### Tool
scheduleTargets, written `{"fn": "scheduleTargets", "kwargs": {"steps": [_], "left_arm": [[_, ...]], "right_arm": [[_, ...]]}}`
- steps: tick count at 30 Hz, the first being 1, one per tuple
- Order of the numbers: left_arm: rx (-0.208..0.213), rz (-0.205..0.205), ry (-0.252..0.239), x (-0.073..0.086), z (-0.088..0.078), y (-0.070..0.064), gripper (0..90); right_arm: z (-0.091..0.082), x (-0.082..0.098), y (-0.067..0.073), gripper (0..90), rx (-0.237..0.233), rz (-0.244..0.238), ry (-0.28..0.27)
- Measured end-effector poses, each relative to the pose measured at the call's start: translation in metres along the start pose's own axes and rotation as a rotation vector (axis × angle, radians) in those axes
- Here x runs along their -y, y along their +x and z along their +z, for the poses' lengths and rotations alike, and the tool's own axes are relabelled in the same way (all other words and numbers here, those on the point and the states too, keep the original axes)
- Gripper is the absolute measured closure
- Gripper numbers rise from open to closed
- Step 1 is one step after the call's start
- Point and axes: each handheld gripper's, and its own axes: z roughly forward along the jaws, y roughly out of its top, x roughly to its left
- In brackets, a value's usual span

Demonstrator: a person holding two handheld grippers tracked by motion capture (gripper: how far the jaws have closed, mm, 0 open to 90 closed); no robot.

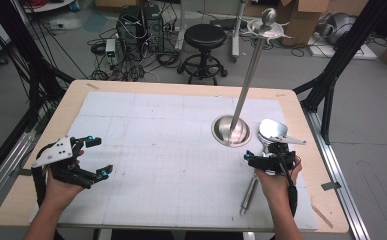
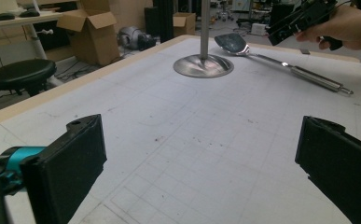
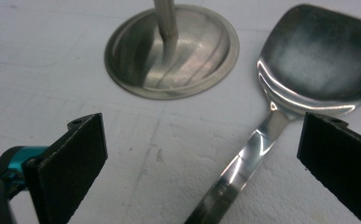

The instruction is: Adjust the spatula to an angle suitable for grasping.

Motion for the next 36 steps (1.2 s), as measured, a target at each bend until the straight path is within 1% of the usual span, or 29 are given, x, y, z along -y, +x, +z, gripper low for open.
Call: {"fn": "scheduleTargets", "kwargs": {"steps": [6, 9, 11, 13, 15, 16, 18, 19, 20, 21, 22, 23, 24, 26, 30, 31, 32, 35, 36], "left_arm": [[-0.004, 0.001, 0.000, 0.000, 0.000, 0.001, 2.2], [-0.003, 0.000, 0.002, 0.000, 0.000, 0.000, 2.2], [-0.003, 0.000, 0.002, 0.000, 0.001, 0.000, 2.2], [-0.003, 0.004, 0.004, 0.000, 0.001, 0.000, 2.2], [-0.004, 0.004, 0.004, 0.000, 0.001, 0.000, 2.2], [-0.005, 0.001, 0.002, 0.000, 0.001, 0.000, 2.2], [-0.004, 0.001, 0.003, 0.000, 0.001, 0.000, 2.2], [-0.004, 0.003, 0.003, 0.000, 0.001, 0.000, 2.2], [-0.004, 0.004, 0.004, 0.000, 0.001, 0.000, 2.2], [-0.004, 0.003, 0.002, 0.000, 0.001, 0.000, 2.2], [-0.004, 0.003, 0.002, 0.000, 0.001, 0.000, 2.2], [-0.004, 0.004, 0.003, 0.000, 0.001, 0.000, 2.2], [-0.004, 0.004, 0.004, 0.000, 0.001, 0.000, 2.2], [-0.003, 0.003, 0.004, 0.000, 0.001, 0.000, 2.2], [-0.003, 0.005, 0.004, 0.000, 0.001, 0.000, 2.2], [-0.004, 0.005, 0.004, 0.000, 0.001, 0.000, 2.2], [-0.003, 0.005, 0.006, 0.000, 0.000, 0.000, 2.2], [-0.002, 0.004, 0.005, 0.000, 0.001, 0.000, 2.2], [-0.002, 0.004, 0.005, 0.000, 0.001, 0.000, 2.2]], "right_arm": [[0.008, 0.006, -0.005, 0.5, 0.019, 0.014, 0.038], [0.012, 0.010, -0.005, 0.5, 0.034, 0.019, 0.072], [0.014, 0.011, -0.004, 0.5, 0.037, 0.022, 0.077], [0.018, 0.015, -0.004, 0.5, 0.048, 0.021, 0.105], [0.019, 0.016, -0.004, 0.5, 0.048, 0.019, 0.112], [0.021, 0.017, -0.004, 2.6, 0.055, 0.023, 0.129], [0.021, 0.018, -0.004, 3.5, 0.056, 0.024, 0.138], [0.023, 0.020, -0.004, 4.5, 0.060, 0.031, 0.152], [0.024, 0.021, -0.004, 6.6, 0.062, 0.032, 0.160], [0.025, 0.022, -0.004, 10.7, 0.065, 0.038, 0.175], [0.025, 0.022, -0.004, 10.7, 0.065, 0.038, 0.175], [0.026, 0.024, -0.004, 16.6, 0.059, 0.046, 0.191], [0.027, 0.026, -0.003, 18.6, 0.068, 0.043, 0.197], [0.028, 0.026, -0.001, 19.1, 0.092, 0.015, 0.201], [0.028, 0.025, 0.001, 20.8, 0.105, 0.011, 0.220], [0.028, 0.024, 0.000, 25.0, 0.104, 0.005, 0.223], [0.027, 0.023, 0.000, 27.0, 0.105, 0.014, 0.228], [0.024, 0.024, -0.002, 36.6, 0.104, 0.000, 0.224], [0.023, 0.025, -0.004, 39.6, 0.095, 0.001, 0.221]]}}
